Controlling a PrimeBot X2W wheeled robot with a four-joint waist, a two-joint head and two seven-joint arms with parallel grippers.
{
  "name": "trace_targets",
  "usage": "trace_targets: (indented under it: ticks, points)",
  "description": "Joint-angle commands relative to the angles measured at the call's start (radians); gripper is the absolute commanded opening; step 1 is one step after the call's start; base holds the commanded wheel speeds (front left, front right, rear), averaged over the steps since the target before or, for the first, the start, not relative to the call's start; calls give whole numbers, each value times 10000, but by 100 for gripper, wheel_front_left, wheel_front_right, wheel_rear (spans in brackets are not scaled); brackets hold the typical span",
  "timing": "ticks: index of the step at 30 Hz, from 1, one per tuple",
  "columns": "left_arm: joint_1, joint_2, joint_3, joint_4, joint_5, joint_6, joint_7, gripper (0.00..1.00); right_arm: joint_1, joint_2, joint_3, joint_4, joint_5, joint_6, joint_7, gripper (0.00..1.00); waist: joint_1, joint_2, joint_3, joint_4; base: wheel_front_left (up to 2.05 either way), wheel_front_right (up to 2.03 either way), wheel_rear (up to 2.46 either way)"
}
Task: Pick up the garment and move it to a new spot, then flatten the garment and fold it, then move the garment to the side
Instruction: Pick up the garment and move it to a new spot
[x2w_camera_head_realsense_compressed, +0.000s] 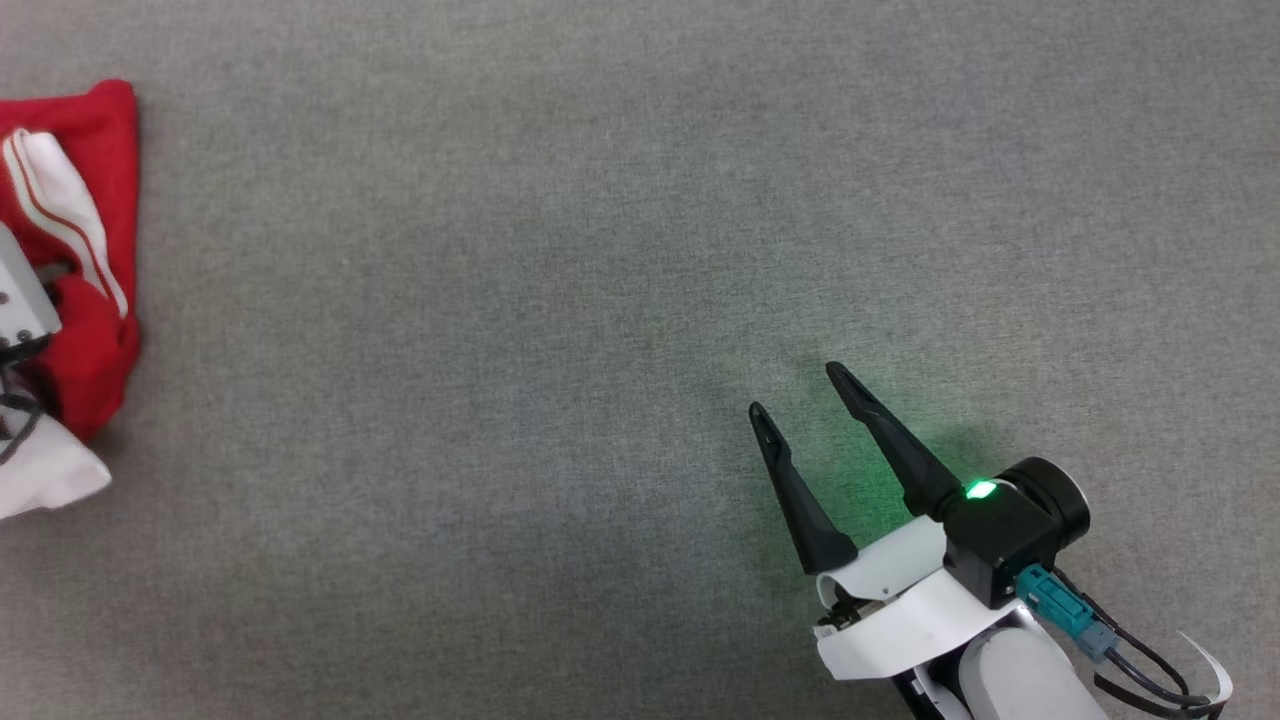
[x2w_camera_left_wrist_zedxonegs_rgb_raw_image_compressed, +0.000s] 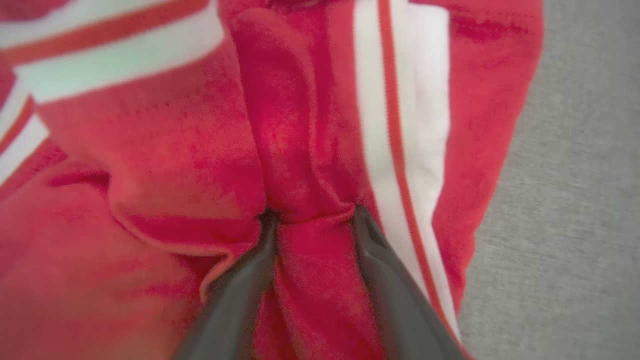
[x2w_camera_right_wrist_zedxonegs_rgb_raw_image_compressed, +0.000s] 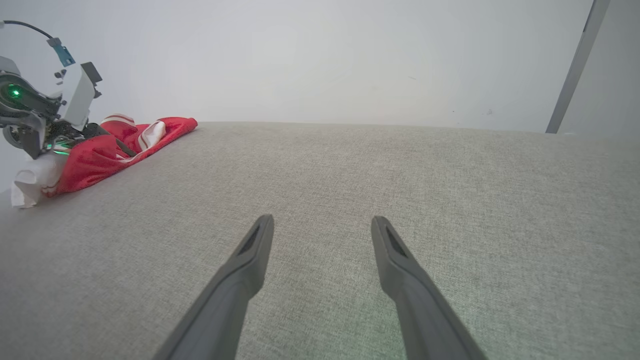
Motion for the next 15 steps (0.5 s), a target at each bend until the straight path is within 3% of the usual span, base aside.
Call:
trace_targets:
  ticks: [1,7,15]
  points:
    - [1015,-878,-238,484,-87,-77,226,0,40,31,16,-35,31,-14,-46,100,0,0,-90,23,0,0,0]
    - [889,-750,-393,-328,-327,-102,-925,0,118,34,-68,112,87,-14,-48,100,0,0,-531,109,0,0,0]
    - [950,-700,-1139,-2490,-1383,-89,-2077,0,423,46,-216,275,329,-14,-49,100,0,0,-1568,38,0,0,0]
